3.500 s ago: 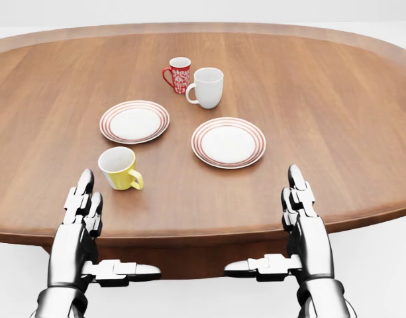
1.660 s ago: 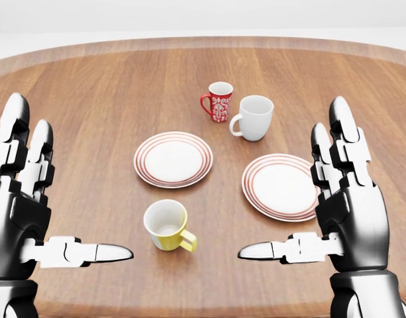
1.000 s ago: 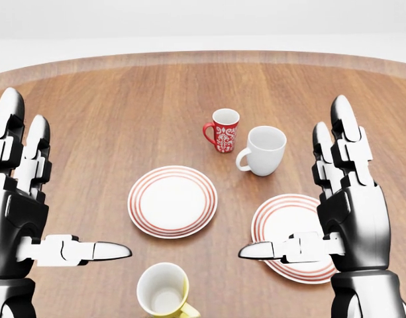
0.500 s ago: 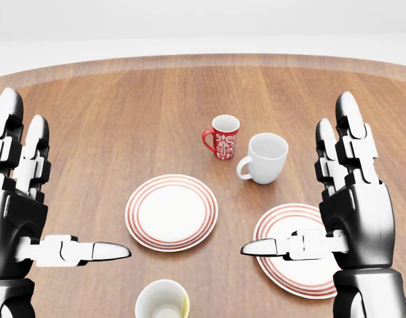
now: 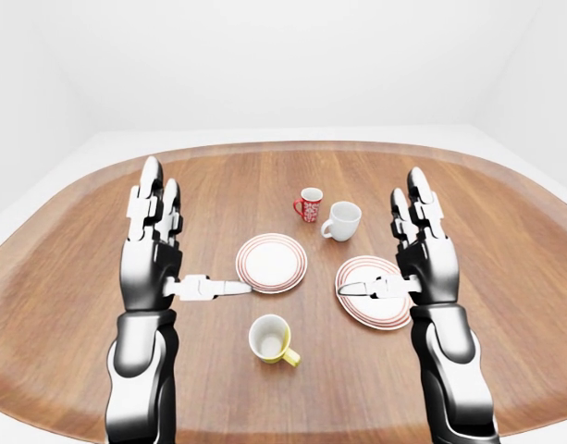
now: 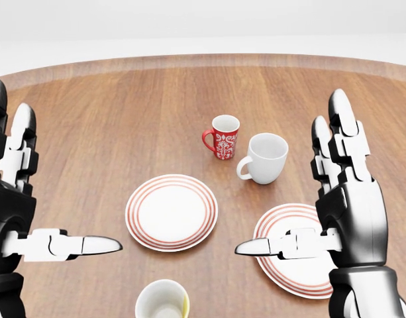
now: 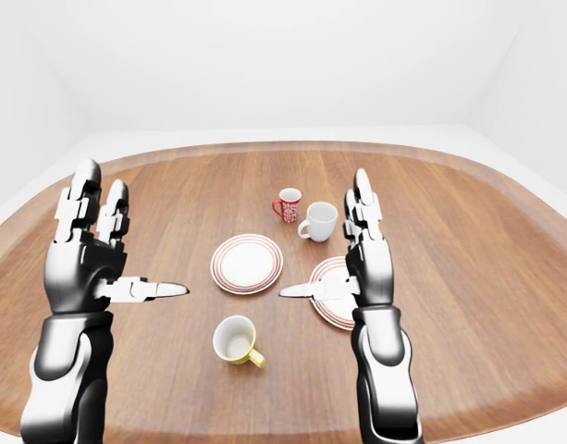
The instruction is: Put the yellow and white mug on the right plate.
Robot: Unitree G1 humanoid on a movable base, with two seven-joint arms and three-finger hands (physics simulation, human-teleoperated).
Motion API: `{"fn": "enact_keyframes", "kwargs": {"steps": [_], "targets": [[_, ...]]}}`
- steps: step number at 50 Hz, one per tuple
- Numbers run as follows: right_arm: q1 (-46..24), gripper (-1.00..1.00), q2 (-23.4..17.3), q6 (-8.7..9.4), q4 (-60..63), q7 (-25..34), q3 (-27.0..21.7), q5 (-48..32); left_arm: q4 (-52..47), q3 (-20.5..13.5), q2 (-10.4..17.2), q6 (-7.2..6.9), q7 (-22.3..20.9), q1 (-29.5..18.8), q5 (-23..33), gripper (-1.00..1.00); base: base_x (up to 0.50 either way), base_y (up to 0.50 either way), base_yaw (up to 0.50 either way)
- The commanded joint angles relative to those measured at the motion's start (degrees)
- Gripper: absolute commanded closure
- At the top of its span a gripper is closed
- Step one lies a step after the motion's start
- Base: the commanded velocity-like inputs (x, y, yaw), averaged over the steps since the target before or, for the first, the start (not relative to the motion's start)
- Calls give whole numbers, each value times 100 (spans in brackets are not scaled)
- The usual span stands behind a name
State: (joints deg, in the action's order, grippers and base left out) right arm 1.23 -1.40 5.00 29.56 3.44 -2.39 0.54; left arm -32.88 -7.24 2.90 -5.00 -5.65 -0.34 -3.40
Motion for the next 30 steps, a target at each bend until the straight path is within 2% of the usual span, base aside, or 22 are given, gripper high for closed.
{"fn": "enact_keyframes", "kwargs": {"steps": [1,8,9,17,30], "targets": [[-61,-100,-8,0,61,47,91,-260,-6,-90,54,0,-68,-73,-8,-100,0,0,0],[-124,-100,-45,0,138,145,173,-569,-28,-269,145,0,-100,-208,-88,-100,0,0,0],[-175,-100,-259,0,487,264,736,-1325,-8,-527,274,0,-125,-397,-204,-100,0,0,0],[-137,-100,-12,0,466,549,761,-1802,-25,-603,348,0,-96,-455,-277,-100,0,0,0],[2,-100,44,0,562,652,953,-2195,39,-649,395,0,-92,-498,-297,-100,0,0,0]]}}
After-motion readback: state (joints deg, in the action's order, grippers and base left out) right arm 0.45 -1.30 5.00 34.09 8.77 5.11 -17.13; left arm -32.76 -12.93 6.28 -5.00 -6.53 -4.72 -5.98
